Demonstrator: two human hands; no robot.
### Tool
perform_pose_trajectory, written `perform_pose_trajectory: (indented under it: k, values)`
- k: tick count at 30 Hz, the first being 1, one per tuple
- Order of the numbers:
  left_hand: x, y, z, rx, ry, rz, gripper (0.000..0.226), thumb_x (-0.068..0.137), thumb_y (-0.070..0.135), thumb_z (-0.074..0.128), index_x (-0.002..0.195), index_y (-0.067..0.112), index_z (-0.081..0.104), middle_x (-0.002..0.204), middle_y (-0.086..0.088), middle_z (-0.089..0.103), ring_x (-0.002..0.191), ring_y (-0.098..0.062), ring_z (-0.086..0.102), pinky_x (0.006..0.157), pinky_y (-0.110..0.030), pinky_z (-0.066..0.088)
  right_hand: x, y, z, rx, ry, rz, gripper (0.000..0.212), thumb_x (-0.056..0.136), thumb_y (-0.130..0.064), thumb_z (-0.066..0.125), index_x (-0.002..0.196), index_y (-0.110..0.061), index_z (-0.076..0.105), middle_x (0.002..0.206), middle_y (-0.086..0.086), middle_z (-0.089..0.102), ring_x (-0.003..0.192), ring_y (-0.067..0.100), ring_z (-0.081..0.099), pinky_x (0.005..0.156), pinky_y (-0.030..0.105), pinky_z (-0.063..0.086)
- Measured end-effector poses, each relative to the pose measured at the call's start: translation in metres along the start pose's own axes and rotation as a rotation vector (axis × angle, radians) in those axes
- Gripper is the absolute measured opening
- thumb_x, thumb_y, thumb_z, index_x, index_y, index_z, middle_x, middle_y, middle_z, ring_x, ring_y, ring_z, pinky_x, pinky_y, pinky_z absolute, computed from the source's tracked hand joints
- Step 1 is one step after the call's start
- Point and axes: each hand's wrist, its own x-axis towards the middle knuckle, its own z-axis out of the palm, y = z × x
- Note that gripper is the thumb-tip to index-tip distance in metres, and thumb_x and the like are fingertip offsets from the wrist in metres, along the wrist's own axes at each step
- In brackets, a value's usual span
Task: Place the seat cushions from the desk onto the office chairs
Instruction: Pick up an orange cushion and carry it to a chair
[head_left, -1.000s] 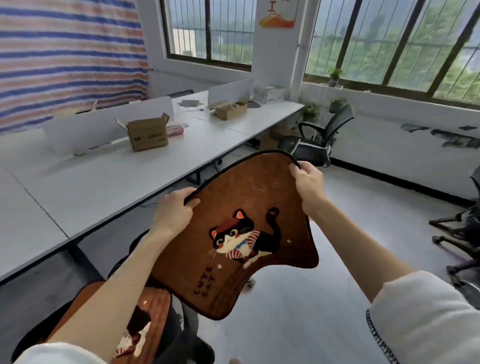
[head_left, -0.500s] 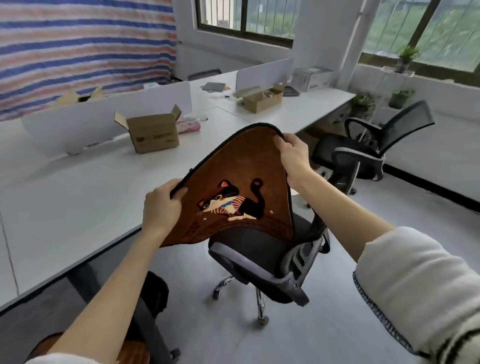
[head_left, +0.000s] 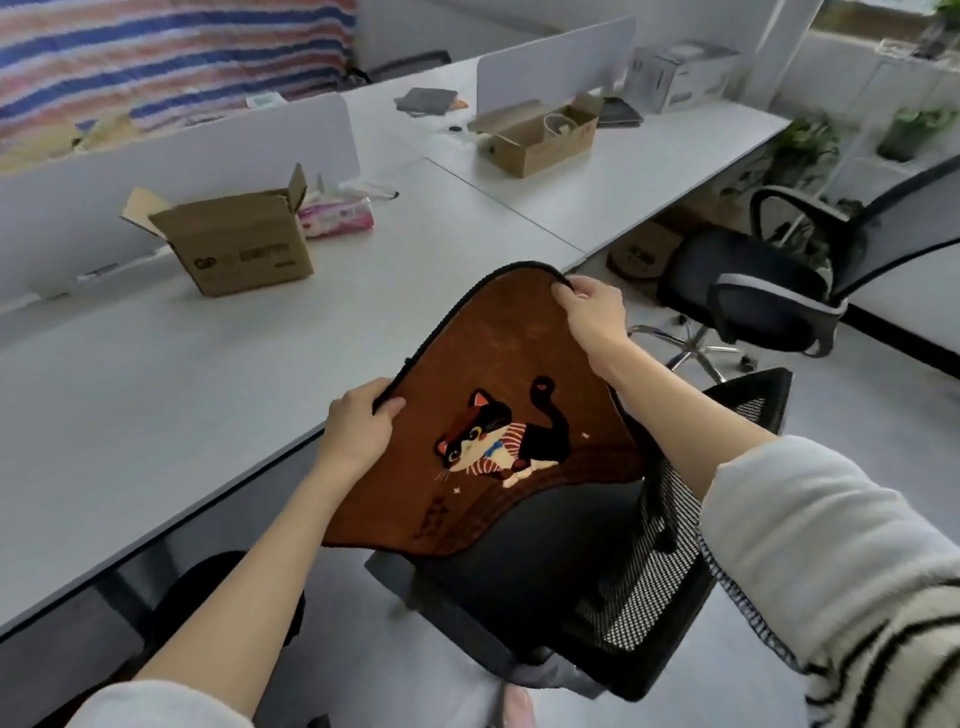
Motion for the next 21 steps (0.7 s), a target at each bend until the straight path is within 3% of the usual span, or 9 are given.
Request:
perform_pose_trajectory:
  k: [2,5,7,10,14,16,18,21]
  values:
    - [0.023,-0.003,0.017,0.019,-0.057,-0.035,0.021,0.094,0.015,0.050,0.109,0.016,0.066,0.097,-0.002,0.067,0.083,-0.014,0.057,0.066,-0.021,0.039,0.022,0.015,0.002,-0.038,-0.021,0.063,0.024,0.092,-0.026,0.056,0.109,-0.015,0.069,0.105,0.005,0.070,0.097,0.022,0.065,0.092,0.042,0.053]
    - [0.067,-0.012,0.041,0.079,-0.149,-0.078,0.033,0.094,0.016,0.051,0.125,0.013,0.059,0.122,-0.005,0.063,0.111,-0.022,0.057,0.090,-0.027,0.042,0.051,0.043,0.007,-0.103,0.003,0.151,0.025,0.092,-0.025,0.056,0.110,-0.016,0.070,0.101,0.004,0.071,0.097,0.022,0.065,0.092,0.036,0.052]
    - [0.095,-0.018,0.055,0.123,-0.210,-0.090,0.035,0.094,0.015,0.051,0.129,0.010,0.055,0.131,-0.008,0.057,0.122,-0.025,0.051,0.099,-0.029,0.037,0.064,0.063,0.009,-0.113,0.019,0.215,0.024,0.092,-0.024,0.056,0.109,-0.016,0.071,0.101,0.007,0.072,0.091,0.019,0.065,0.087,0.029,0.050]
    - [0.144,-0.037,0.086,0.161,-0.314,-0.136,0.037,0.095,0.016,0.051,0.132,0.010,0.052,0.134,-0.009,0.054,0.124,-0.026,0.049,0.098,-0.028,0.036,0.095,0.101,0.018,-0.166,0.052,0.305,0.024,0.093,-0.025,0.056,0.109,-0.016,0.071,0.103,0.007,0.071,0.088,0.016,0.059,0.082,0.024,0.044]
    - [0.193,-0.079,0.133,0.194,-0.477,-0.170,0.035,0.095,0.018,0.051,0.129,0.014,0.055,0.126,-0.009,0.060,0.098,-0.021,0.057,0.082,-0.023,0.039,0.131,0.157,0.037,-0.308,0.077,0.470,0.031,0.090,-0.030,0.059,0.116,-0.016,0.068,0.116,0.008,0.068,0.110,0.024,0.060,0.095,0.030,0.046]
    - [0.212,-0.102,0.161,0.199,-0.542,-0.236,0.039,0.095,0.019,0.051,0.134,0.012,0.050,0.132,-0.009,0.055,0.111,-0.025,0.056,0.083,-0.021,0.036,0.149,0.185,0.047,-0.399,0.089,0.531,0.033,0.090,-0.031,0.060,0.119,-0.015,0.067,0.120,0.009,0.066,0.115,0.026,0.058,0.096,0.029,0.044]
    - [0.217,-0.110,0.172,0.191,-0.591,-0.261,0.039,0.095,0.018,0.052,0.133,0.011,0.050,0.132,-0.008,0.055,0.117,-0.027,0.053,0.084,-0.021,0.035,0.150,0.199,0.048,-0.470,0.059,0.531,0.031,0.092,-0.030,0.057,0.117,-0.013,0.067,0.117,0.011,0.067,0.116,0.028,0.057,0.092,0.028,0.044]
    - [0.249,-0.126,0.206,0.214,-0.678,-0.306,0.033,0.094,0.018,0.052,0.127,0.014,0.056,0.123,-0.009,0.061,0.107,-0.027,0.057,0.086,-0.026,0.041,0.172,0.229,0.050,-0.619,0.061,0.538,0.030,0.094,-0.028,0.053,0.102,-0.006,0.071,0.105,0.017,0.069,0.106,0.033,0.060,0.080,0.030,0.045]
